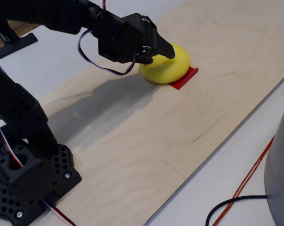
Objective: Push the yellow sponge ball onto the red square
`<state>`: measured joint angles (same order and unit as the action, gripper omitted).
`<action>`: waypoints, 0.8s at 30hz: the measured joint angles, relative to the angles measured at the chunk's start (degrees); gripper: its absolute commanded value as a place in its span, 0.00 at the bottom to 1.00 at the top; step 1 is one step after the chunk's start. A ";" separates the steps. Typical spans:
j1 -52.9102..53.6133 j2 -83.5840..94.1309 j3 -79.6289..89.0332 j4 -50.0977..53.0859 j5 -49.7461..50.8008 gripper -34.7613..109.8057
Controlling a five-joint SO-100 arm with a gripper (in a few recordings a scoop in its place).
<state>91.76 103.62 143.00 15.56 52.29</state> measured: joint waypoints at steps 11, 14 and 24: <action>-0.97 7.65 4.66 -0.18 0.44 0.37; -2.99 9.84 5.89 -0.18 0.44 0.37; -8.44 11.51 6.86 -1.76 3.25 0.38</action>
<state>83.32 115.14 149.85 13.80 55.55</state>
